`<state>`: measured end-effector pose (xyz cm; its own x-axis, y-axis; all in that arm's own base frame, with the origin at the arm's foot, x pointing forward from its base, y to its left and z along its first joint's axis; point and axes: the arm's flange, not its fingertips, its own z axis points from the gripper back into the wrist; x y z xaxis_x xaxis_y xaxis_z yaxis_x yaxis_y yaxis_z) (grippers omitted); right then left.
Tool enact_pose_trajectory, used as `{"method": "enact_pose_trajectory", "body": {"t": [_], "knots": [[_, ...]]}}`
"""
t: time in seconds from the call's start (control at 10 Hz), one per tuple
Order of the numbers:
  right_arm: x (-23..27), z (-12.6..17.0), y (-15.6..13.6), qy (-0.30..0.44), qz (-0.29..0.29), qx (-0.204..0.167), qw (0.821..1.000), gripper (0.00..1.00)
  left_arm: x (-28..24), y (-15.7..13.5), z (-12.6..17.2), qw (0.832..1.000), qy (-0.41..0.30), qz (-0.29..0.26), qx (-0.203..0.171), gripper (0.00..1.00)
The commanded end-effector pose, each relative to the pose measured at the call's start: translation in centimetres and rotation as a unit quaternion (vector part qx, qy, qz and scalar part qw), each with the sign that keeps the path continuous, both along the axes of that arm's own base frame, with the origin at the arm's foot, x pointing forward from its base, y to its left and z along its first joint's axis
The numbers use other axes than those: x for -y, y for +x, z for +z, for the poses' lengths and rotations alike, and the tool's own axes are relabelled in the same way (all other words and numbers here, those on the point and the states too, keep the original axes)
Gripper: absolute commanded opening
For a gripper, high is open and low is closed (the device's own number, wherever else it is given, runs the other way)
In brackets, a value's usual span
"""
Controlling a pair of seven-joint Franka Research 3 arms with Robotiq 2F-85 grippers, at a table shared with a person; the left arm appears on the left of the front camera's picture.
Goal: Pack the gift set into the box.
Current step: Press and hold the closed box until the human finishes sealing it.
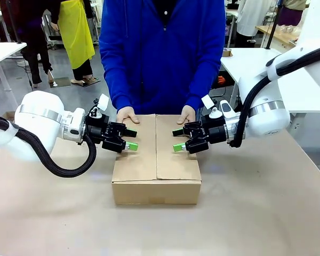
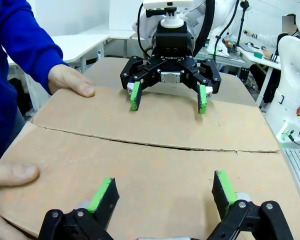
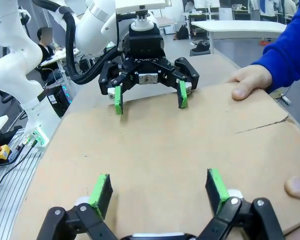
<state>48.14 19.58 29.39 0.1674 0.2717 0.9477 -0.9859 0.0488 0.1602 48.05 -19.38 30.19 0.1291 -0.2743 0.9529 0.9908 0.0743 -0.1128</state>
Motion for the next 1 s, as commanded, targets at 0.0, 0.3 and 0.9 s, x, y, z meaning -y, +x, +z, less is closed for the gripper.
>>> {"method": "enact_pose_trajectory", "body": {"t": [0.0,0.3,0.9], "knots": [[-0.16,-0.1,0.02,0.002,0.002,-0.001,1.0,1.0,-0.14,-0.09,-0.19,1.0,0.0,-0.001,0.002,1.0],[-0.16,-0.1,0.02,0.002,0.002,-0.001,1.0,1.0,-0.14,-0.09,-0.19,1.0,0.0,-0.001,0.002,1.0],[-0.16,-0.1,0.02,0.002,0.002,-0.001,1.0,1.0,-0.14,-0.09,-0.19,1.0,0.0,-0.001,0.002,1.0]]}}
